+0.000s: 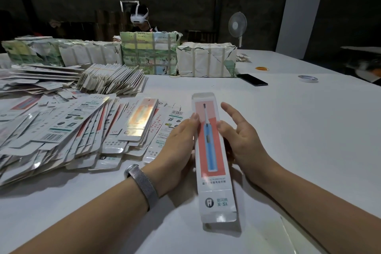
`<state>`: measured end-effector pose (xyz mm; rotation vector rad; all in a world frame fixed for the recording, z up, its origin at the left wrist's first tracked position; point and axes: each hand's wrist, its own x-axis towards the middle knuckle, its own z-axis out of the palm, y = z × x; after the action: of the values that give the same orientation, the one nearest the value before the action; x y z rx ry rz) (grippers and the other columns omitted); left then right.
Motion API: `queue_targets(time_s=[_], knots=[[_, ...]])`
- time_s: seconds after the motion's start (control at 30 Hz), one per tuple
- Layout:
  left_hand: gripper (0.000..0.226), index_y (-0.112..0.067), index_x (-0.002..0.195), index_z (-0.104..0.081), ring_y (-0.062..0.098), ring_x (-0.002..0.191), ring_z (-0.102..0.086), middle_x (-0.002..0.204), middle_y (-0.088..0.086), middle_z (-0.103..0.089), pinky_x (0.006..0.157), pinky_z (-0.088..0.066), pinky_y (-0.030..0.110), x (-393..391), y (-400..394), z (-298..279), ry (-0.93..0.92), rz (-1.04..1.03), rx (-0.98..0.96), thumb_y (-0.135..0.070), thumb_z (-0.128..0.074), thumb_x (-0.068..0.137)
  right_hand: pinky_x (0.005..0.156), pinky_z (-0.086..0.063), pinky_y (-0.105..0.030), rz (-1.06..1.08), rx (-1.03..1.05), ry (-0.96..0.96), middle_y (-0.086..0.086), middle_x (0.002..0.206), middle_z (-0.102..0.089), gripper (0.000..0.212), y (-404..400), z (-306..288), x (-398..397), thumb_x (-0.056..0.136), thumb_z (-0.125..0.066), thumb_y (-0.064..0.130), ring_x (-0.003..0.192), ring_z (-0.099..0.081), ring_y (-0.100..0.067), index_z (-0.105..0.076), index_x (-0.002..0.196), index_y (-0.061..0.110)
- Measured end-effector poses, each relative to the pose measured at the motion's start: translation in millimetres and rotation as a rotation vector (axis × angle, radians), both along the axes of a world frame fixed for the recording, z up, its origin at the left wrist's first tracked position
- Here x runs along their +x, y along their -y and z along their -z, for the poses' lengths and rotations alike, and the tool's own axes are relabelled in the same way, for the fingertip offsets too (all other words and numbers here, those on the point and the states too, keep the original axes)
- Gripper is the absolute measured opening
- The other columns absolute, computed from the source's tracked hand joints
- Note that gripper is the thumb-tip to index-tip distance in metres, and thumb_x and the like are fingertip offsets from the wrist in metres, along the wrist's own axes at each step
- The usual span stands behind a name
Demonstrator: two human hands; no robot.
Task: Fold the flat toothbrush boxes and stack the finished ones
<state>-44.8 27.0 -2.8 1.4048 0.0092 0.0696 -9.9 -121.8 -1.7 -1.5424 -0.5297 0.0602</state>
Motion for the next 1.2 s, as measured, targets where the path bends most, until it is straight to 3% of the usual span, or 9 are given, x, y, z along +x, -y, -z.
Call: queue_targets(time_s=[0.17,0.37,0.47,0.57,0.73,0.97,1.2], knots=[[0.04,-0.018,0.109,-0.067,0.022,0.072,-0.076,0.078,0.003,-0.075,0.062,-0.059,0.026,-1.2,-1.8,-0.3,-0.005,-0.002,0.018,-0.051,-0.045,0.103,0.059,-0.058,-0.023,-0.008,-0.011,-0.027,0.002,0.083,-0.076,0.055,0.7,1.1,1.9,0.081,-0.058,0.05,0.079,-0.076,-0.019,-0.034,0.13,0.053],[0.037,-0.017,0.104,-0.065,0.024,0.071,-0.077,0.076,0.005,-0.076,0.059,-0.059,0.025,-1.4,-2.6,0.0,-0.011,-0.001,0.1,-0.046,-0.041,0.106,0.066,-0.063,-0.033,-0.012,-0.036,-0.021,-0.007,0.086,-0.078,0.062,1.4,2.4,3.2,0.077,-0.065,0.046,0.077,-0.076,-0.026,-0.036,0.132,0.048],[0.04,-0.017,0.104,-0.066,0.025,0.072,-0.077,0.077,0.006,-0.076,0.064,-0.06,0.028,-1.2,-1.8,0.5,-0.016,0.009,0.102,-0.048,-0.041,0.105,0.055,-0.058,-0.025,0.005,-0.031,-0.012,-0.005,0.078,-0.077,0.055,1.6,2.1,1.4,0.087,-0.064,0.04,0.069,-0.075,-0.02,-0.038,0.136,0.041],[0.039,-0.018,0.106,-0.066,0.025,0.076,-0.077,0.081,0.005,-0.076,0.069,-0.06,0.03,-0.2,-2.5,0.0,-0.01,0.041,0.108,-0.05,-0.044,0.103,0.05,-0.052,-0.016,0.014,-0.02,-0.004,0.004,0.072,-0.074,0.04,2.7,2.0,1.5,0.099,-0.059,0.029,0.067,-0.075,-0.015,-0.04,0.131,0.042],[0.031,-0.023,0.117,-0.062,0.024,0.079,-0.077,0.084,0.003,-0.077,0.065,-0.06,0.027,-2.5,-1.2,-0.5,0.0,0.057,0.06,-0.047,-0.052,0.1,0.057,-0.055,-0.019,0.01,-0.032,-0.004,0.011,0.082,-0.074,0.043,1.2,-0.4,1.7,0.081,-0.051,0.043,0.075,-0.075,-0.017,-0.043,0.122,0.05],[0.029,-0.051,0.133,-0.047,0.024,0.082,-0.077,0.095,-0.003,-0.076,0.063,-0.06,0.031,0.9,-2.0,-2.3,0.027,0.039,0.023,-0.046,-0.045,0.105,0.059,-0.056,-0.021,-0.025,-0.026,-0.018,0.005,0.083,-0.075,0.046,1.9,1.2,2.8,0.08,-0.056,0.041,0.075,-0.076,-0.02,-0.044,0.122,0.054],[0.025,-0.037,0.129,-0.054,0.026,0.079,-0.076,0.09,0.005,-0.076,0.063,-0.06,0.033,0.0,-3.8,-1.3,0.049,0.085,-0.004,-0.039,-0.048,0.105,0.061,-0.056,-0.022,-0.036,-0.026,-0.039,0.004,0.083,-0.074,0.046,4.0,2.3,3.8,0.079,-0.054,0.04,0.075,-0.075,-0.022,-0.048,0.125,0.046]])
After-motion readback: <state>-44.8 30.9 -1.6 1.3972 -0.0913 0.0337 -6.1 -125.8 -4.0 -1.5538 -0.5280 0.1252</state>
